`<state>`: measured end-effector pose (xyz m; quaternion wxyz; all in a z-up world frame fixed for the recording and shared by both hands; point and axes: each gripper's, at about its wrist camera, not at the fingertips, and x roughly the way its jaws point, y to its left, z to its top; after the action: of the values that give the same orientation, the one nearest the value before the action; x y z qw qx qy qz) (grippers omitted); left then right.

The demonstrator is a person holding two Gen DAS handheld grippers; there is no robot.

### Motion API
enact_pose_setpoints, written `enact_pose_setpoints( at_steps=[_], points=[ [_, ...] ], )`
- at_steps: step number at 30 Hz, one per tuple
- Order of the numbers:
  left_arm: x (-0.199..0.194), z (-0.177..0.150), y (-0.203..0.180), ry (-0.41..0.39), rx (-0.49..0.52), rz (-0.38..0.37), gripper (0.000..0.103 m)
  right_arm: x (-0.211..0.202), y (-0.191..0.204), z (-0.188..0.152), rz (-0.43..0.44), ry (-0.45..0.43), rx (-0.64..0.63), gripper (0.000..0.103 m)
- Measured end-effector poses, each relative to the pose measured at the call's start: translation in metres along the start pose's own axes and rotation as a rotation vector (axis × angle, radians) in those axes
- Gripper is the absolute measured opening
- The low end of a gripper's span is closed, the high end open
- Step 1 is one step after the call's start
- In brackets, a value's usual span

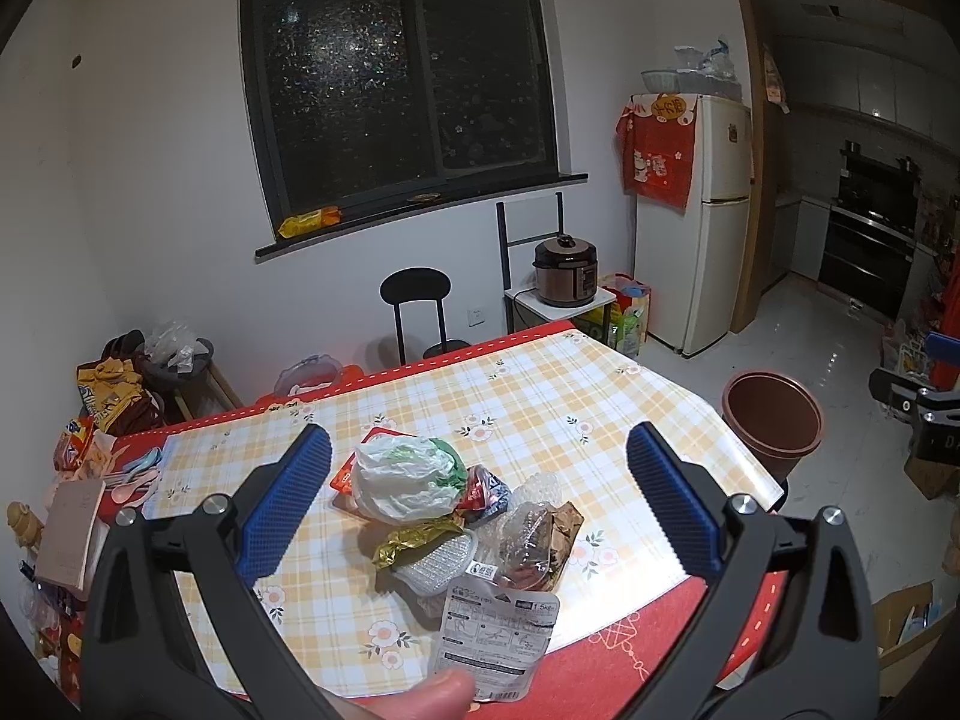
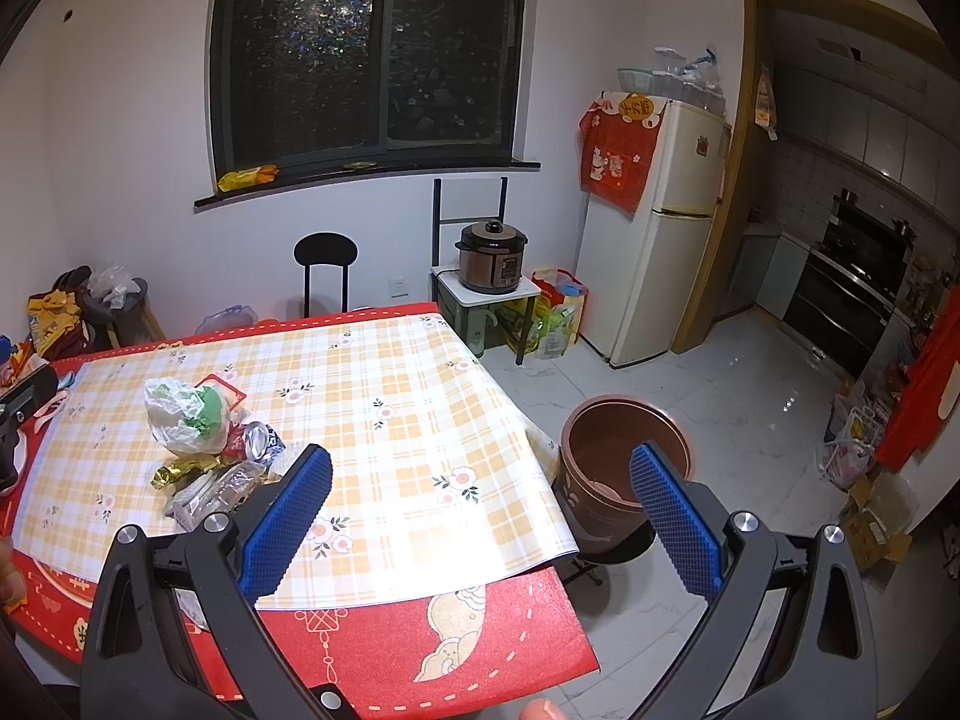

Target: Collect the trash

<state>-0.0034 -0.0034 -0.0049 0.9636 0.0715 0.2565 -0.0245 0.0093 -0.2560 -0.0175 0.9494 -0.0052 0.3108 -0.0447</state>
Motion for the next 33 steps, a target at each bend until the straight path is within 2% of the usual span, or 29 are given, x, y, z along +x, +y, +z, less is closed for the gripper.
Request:
enact_pose_setpoints(
  at_steps=[33],
  points=[
    [0.002,0.001,-0.003,0.002,0.011,-0.001,0.097,0.002,0.011,-0.001,0.008,0.007,-0.018,0.098]
  ],
)
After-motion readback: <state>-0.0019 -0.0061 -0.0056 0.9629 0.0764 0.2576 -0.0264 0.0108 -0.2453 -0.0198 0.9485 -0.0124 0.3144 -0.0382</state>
